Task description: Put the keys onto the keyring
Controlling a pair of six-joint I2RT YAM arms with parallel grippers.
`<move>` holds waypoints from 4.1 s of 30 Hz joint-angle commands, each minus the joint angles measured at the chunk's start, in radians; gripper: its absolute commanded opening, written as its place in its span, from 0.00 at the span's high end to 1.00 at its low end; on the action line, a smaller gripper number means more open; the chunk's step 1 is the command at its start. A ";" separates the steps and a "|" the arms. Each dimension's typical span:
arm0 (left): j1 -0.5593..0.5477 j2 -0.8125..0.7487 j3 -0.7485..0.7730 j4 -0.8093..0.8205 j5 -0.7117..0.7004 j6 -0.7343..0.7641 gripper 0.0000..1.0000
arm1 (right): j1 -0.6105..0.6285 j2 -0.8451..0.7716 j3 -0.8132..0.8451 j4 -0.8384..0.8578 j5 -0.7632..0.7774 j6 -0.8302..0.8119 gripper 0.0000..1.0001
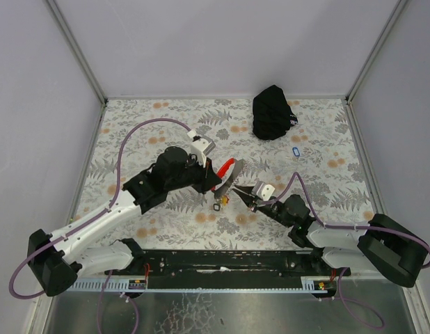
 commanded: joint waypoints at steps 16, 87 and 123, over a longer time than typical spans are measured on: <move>0.008 0.002 0.044 0.039 -0.008 0.006 1.00 | 0.009 -0.022 -0.032 0.153 -0.025 0.042 0.72; 0.007 0.013 0.075 0.001 0.079 0.009 1.00 | 0.014 0.056 0.033 0.082 -0.096 0.013 0.79; 0.049 -0.082 -0.402 0.486 0.004 -0.309 0.74 | 0.014 -0.067 0.074 -0.123 -0.130 -0.031 1.00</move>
